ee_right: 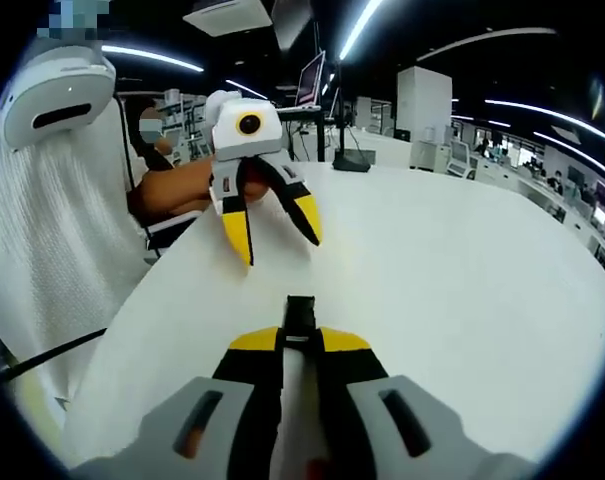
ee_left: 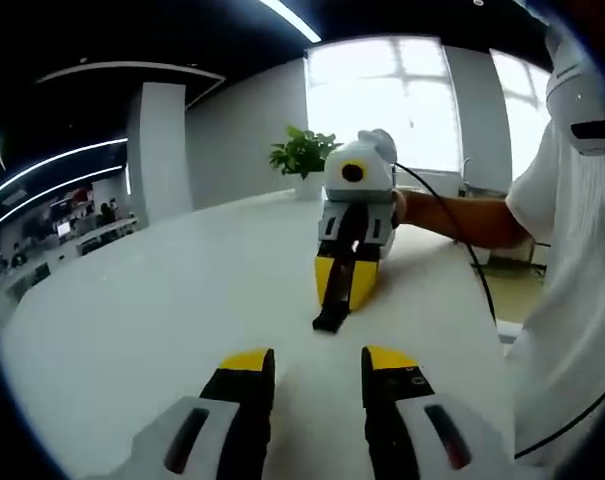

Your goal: Snap the two parts of the plastic buckle together until the buckle closes and remains connected.

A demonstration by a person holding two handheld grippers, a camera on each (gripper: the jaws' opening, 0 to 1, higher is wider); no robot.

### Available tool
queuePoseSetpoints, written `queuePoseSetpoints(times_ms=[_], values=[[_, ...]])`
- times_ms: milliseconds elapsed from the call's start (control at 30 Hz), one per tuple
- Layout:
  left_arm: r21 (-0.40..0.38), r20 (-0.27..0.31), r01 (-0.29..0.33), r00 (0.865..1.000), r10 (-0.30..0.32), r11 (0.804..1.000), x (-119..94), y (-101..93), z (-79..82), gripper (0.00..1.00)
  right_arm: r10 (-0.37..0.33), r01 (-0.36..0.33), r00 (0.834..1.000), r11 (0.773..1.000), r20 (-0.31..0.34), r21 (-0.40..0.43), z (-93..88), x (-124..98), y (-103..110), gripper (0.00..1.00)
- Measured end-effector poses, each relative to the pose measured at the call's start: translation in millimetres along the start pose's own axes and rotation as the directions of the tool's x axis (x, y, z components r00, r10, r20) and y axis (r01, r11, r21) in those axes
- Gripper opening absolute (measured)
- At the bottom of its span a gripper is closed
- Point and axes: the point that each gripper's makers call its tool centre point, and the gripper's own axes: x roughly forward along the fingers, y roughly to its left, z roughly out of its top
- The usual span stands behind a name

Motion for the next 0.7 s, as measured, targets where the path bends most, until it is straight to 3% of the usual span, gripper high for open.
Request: queuePoseSetpoints(times_ms=[167,233,433,700], values=[[-0.03,0.017,-0.055,0.998,0.055,0.998,3,6.8,3.2,0.35,-0.002,0.002,1.0,1.0,-0.01,-0.002,-1.4,-2,-11,0.12],[-0.029,0.053,-0.036,0.998,0.037,0.999,3,1.4,9.2,0.35,0.007,-0.007,1.0,1.0,-0.012,-0.004,-1.3,-4,-13,0.12],[-0.017,0.064,-0.048,0.997,0.049,0.999,0,-1.7,17.9,0.35,-0.002,0.001,0.999,1.0,-0.038,-0.004,-3.8,-13,-33,0.12],[-0.052,0.056,-0.095,0.994,0.098,0.994,-5,4.8,19.5,0.35,0.006,-0.006,0.998,1.0,-0.061,0.0,-4.8,-15,-43,0.12]])
